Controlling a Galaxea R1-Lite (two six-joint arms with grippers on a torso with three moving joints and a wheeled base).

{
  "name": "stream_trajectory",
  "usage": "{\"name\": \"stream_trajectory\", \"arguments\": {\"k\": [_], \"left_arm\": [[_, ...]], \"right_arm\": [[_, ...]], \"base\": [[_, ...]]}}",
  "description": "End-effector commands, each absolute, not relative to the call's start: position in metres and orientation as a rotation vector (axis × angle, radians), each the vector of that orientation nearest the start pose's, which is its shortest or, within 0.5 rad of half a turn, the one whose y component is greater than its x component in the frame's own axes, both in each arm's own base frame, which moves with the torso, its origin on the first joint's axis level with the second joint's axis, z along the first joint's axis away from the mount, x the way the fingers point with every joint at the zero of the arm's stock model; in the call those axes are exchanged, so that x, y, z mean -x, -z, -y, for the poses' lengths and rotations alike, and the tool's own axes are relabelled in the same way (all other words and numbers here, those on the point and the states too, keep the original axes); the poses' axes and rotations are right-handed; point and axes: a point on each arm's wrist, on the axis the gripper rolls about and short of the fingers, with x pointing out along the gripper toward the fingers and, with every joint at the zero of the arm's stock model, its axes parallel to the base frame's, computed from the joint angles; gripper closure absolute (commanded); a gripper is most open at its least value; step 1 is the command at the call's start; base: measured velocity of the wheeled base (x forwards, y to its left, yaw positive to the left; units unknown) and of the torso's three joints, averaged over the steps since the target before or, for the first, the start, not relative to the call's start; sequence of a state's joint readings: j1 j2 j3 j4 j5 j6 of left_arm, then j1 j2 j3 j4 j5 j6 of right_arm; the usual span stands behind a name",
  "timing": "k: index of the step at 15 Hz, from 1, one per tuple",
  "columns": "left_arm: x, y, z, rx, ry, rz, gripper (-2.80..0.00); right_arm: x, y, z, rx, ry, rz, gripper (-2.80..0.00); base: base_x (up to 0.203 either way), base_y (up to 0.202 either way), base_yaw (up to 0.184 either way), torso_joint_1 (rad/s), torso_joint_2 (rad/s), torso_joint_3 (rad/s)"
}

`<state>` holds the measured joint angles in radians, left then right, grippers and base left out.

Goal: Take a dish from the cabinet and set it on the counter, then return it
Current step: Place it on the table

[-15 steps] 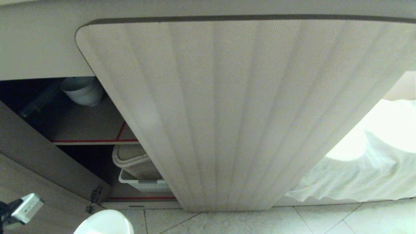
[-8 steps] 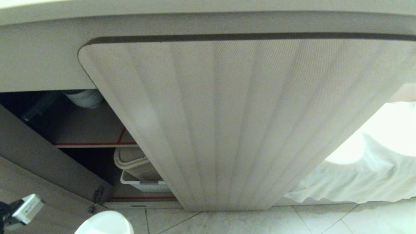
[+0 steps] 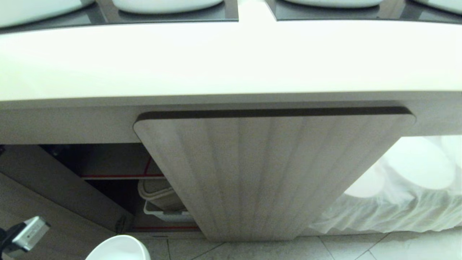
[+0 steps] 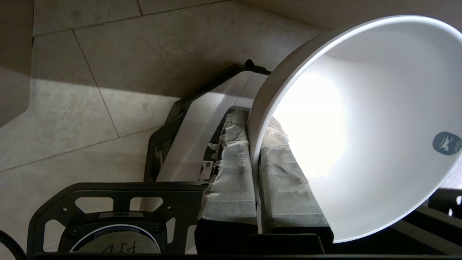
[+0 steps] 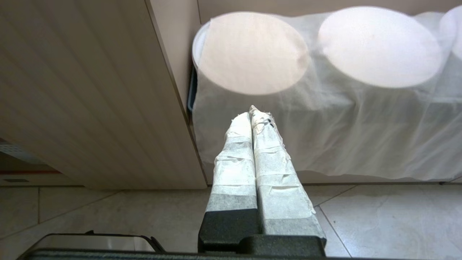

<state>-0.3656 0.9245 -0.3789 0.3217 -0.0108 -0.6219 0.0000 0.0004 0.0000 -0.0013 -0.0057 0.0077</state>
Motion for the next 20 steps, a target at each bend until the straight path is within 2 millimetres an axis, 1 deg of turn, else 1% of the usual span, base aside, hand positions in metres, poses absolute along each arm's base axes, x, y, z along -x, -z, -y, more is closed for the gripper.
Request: {"name": "stream_trajectory", "arguments": {"k": [1,9,20], "left_arm": [[-0.0685,-0.1355,0.0274,0.421,0.083,-0.933,0.0],[-0.0683,-0.1364,0.0275,0.422,0.087,-0.927,0.0],[-0.0699,-0.138,0.0283,0.422,0.09,-0.925,0.0]], "right_arm": [[0.0228,-0.0756,0.0001,-0.008,0.006,0.002,0.0],[0.0228,-0.0756,0.0001,-0.008,0.006,0.002,0.0],[0.0228,-0.0756,0.0001,-0.006,0.006,0.002,0.0]], "base": [[0.0,0.0,0.0,0.2,-0.48,-0.29],[0.0,0.0,0.0,0.211,-0.49,-0.281],[0.0,0.0,0.0,0.256,-0.55,-0.297]]}}
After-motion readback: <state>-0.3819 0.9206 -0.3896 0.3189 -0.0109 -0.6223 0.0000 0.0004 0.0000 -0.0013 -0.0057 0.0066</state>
